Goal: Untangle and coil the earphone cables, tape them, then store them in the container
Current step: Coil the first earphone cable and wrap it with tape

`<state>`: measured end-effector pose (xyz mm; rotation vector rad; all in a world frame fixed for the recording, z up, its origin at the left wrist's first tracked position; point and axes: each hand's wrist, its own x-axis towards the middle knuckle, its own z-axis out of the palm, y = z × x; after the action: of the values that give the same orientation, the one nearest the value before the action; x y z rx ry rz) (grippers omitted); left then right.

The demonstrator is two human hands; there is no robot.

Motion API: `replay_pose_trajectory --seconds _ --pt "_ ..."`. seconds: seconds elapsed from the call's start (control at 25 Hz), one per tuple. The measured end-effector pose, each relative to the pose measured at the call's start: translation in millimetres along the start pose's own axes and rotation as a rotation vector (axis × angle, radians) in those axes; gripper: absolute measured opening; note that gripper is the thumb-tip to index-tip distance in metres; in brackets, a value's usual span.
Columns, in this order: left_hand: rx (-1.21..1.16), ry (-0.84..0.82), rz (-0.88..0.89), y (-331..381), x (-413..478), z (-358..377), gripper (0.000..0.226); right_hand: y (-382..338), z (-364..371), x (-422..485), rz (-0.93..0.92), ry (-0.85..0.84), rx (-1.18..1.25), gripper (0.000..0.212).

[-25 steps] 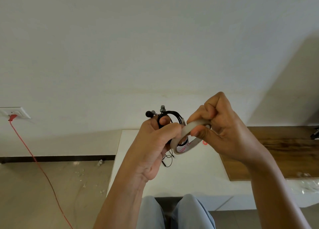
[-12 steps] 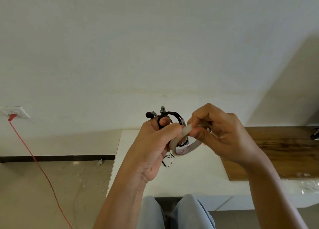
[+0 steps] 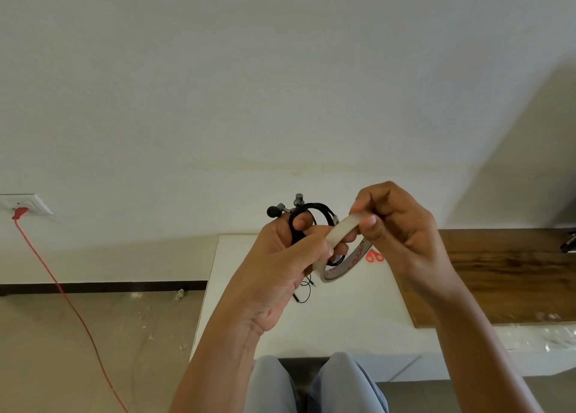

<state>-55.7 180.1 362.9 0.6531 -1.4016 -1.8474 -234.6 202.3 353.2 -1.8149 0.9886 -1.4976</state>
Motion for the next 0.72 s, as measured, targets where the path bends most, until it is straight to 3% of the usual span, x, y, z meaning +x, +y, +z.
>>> replay_pose_trajectory --seconds 0.08,0.2,0.32,0.6,0.72 --pt "0.02 0.029 -0.001 -2 1 0 0.048 1 1 0 0.034 0.001 0.03 0.029" --pt "0.053 0.116 0.004 -2 5 0 0.017 -4 1 2 0.08 -0.069 -0.051 0.02" --pt "0.128 0.146 0.037 -3 7 -2 0.03 -8 0 6 0.102 -0.135 -0.239 0.012" --pt "0.143 0.083 0.066 -7 3 -12 0.024 -3 0 3 0.374 -0.033 0.196 0.021" --pt "0.199 0.107 0.048 -9 7 -11 0.028 -3 -2 5 0.426 -0.154 -0.043 0.018"
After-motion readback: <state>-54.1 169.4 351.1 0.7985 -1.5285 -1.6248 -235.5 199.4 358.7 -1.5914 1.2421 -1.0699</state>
